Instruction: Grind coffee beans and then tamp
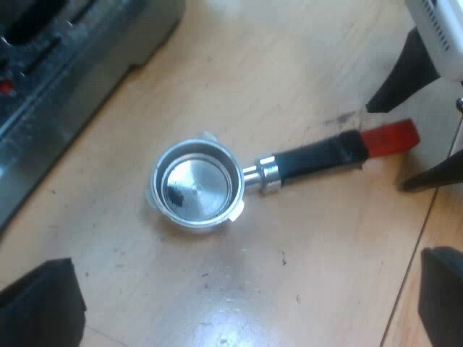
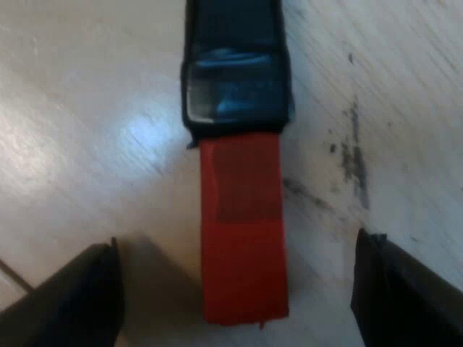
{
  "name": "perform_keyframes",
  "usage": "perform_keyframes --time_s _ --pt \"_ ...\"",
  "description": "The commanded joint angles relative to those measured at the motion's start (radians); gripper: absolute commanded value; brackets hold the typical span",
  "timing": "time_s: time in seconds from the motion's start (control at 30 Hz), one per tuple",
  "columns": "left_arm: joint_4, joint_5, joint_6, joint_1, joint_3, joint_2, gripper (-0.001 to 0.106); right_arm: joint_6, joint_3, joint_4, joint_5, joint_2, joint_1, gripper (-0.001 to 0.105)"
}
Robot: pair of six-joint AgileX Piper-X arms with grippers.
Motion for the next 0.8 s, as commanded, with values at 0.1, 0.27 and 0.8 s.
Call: perform_keyframes --time_s 0.1,0.27,0.8 --pt "0.066 -0.066 -0.051 -0.003 -0.001 -0.087 0.098 0.0 -0.082 0.17 0.045 -0.004 -0.003 0.067" --pt "0.12 -0.122 -0.078 -0.003 -0.001 -0.155 0.098 -0.021 -0.164 0.222 0.081 -0.081 -0.003 0.067" --pt "0.122 -0.292 -0.234 0.134 -0.004 -0.166 0.098 -0.317 -0.208 -0.225 0.12 -0.25 0.004 0.067"
